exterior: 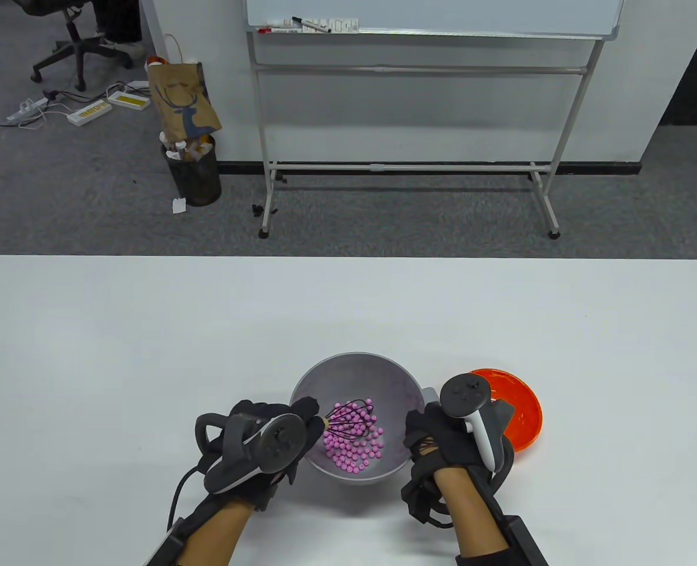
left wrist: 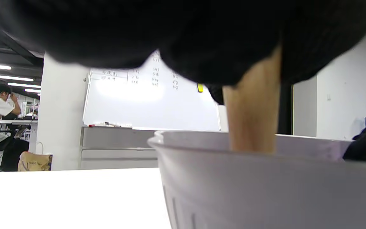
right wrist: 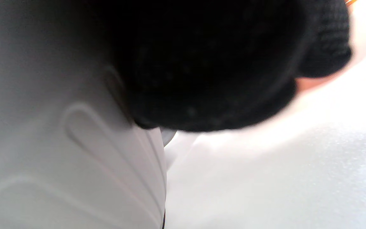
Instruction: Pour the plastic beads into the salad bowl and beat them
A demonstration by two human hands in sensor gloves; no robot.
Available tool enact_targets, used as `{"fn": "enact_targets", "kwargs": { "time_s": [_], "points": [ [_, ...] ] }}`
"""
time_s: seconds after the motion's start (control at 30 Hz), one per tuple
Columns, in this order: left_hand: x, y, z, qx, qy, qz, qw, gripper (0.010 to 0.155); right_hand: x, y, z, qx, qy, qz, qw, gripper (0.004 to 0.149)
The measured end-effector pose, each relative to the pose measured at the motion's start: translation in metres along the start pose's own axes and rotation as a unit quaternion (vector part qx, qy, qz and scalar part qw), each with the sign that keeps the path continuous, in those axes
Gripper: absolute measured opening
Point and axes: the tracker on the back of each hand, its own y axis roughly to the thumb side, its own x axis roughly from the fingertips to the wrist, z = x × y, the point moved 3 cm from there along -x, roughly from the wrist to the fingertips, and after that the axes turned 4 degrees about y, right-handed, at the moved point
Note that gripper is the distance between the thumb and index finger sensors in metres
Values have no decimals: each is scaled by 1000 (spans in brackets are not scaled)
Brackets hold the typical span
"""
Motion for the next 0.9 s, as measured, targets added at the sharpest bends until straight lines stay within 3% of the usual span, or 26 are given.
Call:
{"fn": "enact_targets", "kwargs": {
  "time_s": [0.2, 0.33, 0.47, 0.53, 0.7, 0.9],
  "points": [
    [1, 12, 16, -48, -13, -21, 999, 40, 0, 0, 0, -1, 1, 0, 1000, 55],
    [2, 20, 23, -42, -57, -34, 997, 40, 0, 0, 0, 0, 1, 0, 1000, 55],
    [3, 17, 26, 35, -92, -27, 995, 40, 0, 0, 0, 0, 1, 0, 1000, 55],
    [2, 16, 16, 101, -110, -30, 988, 40, 0, 0, 0, 0, 1, 0, 1000, 55],
    [0, 11, 4, 108, -70, -7, 992, 40, 0, 0, 0, 0, 1, 0, 1000, 55],
    [1, 6, -5, 54, -19, 10, 998, 45, 0, 0, 0, 0, 1, 0, 1000, 55]
  ]
}}
